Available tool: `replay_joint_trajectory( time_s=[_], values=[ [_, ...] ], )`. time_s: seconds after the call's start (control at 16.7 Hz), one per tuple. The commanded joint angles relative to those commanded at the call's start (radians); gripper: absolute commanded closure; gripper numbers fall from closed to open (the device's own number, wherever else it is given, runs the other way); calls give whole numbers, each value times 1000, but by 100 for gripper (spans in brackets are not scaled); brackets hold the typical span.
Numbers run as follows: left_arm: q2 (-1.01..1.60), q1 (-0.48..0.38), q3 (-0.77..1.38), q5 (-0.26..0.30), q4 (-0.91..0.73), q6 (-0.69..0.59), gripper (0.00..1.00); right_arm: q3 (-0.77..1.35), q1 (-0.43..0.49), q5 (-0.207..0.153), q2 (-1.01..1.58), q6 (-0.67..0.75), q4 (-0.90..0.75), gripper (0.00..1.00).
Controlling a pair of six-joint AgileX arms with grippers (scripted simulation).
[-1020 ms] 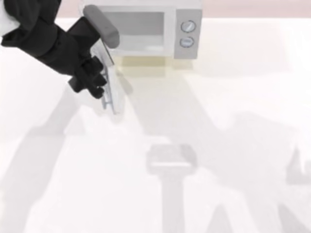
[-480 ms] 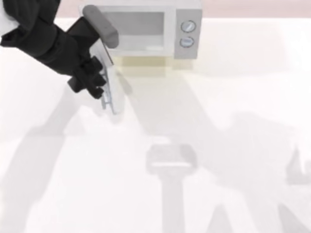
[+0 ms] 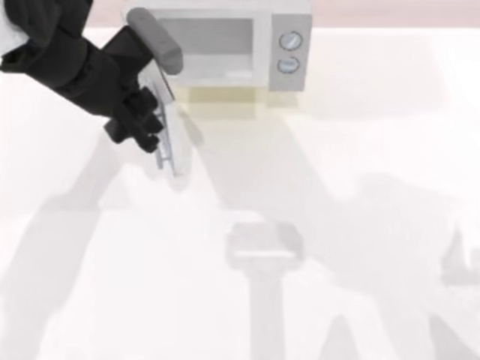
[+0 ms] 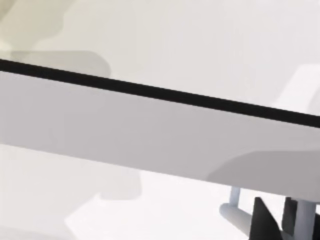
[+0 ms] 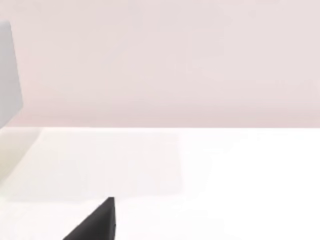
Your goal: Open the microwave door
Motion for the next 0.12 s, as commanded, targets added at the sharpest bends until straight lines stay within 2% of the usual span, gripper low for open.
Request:
replay_joint_trajectory(
  time_s=[0.12],
  values=[
    [0, 0, 0, 0, 0, 0, 100, 0, 0, 0, 0, 0, 0, 0]
  ],
)
